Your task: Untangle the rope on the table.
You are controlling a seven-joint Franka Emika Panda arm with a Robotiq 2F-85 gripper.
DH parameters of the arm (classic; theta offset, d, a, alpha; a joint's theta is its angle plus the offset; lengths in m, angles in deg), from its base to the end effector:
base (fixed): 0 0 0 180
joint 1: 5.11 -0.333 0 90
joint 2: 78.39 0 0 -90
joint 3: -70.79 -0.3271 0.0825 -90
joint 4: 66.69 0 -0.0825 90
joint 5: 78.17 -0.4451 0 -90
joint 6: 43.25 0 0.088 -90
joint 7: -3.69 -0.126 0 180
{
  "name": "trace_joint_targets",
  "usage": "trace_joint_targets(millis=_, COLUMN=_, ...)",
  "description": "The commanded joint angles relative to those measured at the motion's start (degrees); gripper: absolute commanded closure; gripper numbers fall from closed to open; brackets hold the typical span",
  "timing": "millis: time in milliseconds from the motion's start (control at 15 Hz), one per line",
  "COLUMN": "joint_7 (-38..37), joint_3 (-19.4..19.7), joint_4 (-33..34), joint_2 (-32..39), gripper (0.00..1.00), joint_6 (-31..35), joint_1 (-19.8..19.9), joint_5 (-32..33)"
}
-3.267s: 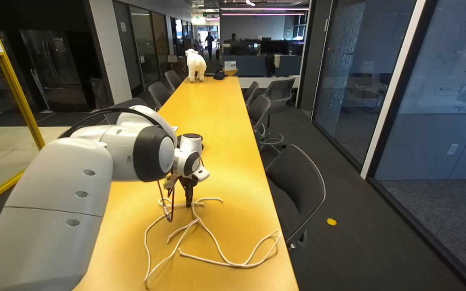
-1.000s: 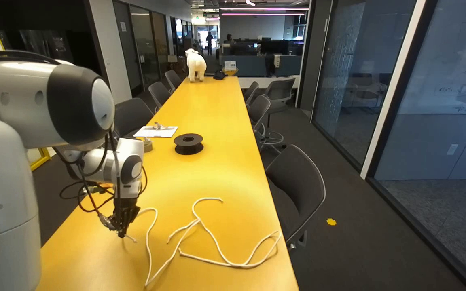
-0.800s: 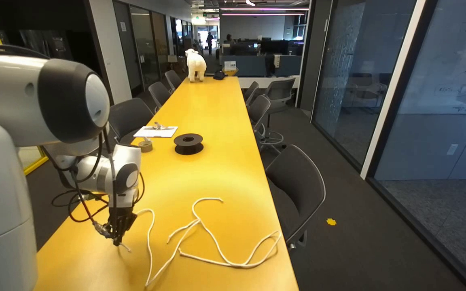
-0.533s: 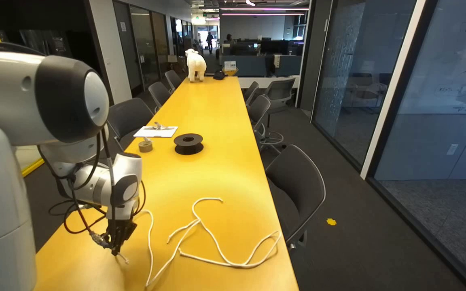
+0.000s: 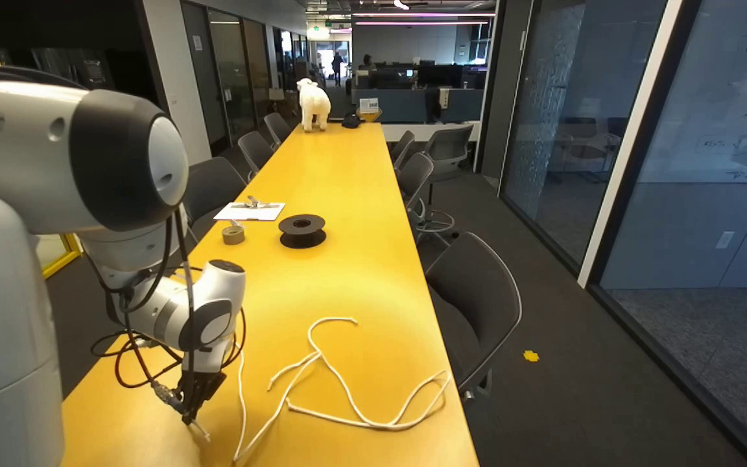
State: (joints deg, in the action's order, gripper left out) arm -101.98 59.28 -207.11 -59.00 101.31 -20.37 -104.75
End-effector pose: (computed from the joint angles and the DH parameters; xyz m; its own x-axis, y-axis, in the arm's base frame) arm 0.4152 0.2228 0.0838 -0.2439 -0.9618 -0.1240 -0.9152 0.1860 0.3575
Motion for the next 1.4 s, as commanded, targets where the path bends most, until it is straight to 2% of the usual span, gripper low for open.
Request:
trace_joint_targets(millis=0, joint_7=4.2, joint_3=-1.5, joint_4=-1.7, joint_2=-1.9, gripper=0.76, joint_6=0.4, joint_1=1.5, joint_5=-2.7)
trace_joint_targets(millis=200, joint_7=6.3, joint_3=-0.9, joint_4=-1.4, joint_2=-2.4, gripper=0.6, joint_6=-0.9, joint_1=1.6, joint_5=-1.9)
trace_joint_targets(millis=467, joint_7=8.8, joint_3=1.9, joint_4=-2.2, joint_2=-5.8, gripper=0.28, joint_6=-3.4, joint_1=2.1, joint_5=4.7)
trace_joint_targets(millis=733, joint_7=15.2, joint_3=6.2, joint_4=0.9, joint_2=-8.5, gripper=0.01, joint_6=-10.5, joint_1=3.9, joint_5=17.6)
trace_joint_targets(millis=1067, joint_7=31.2, joint_3=9.4, joint_4=7.1, joint_2=-7.0, gripper=0.0, joint_6=-14.1, joint_1=8.4, joint_5=24.6)
trace_joint_targets(millis=1333, joint_7=38.1, joint_3=11.9, joint_4=8.3, joint_2=-6.5, gripper=0.0, joint_6=-12.6, joint_1=11.6, joint_5=23.8)
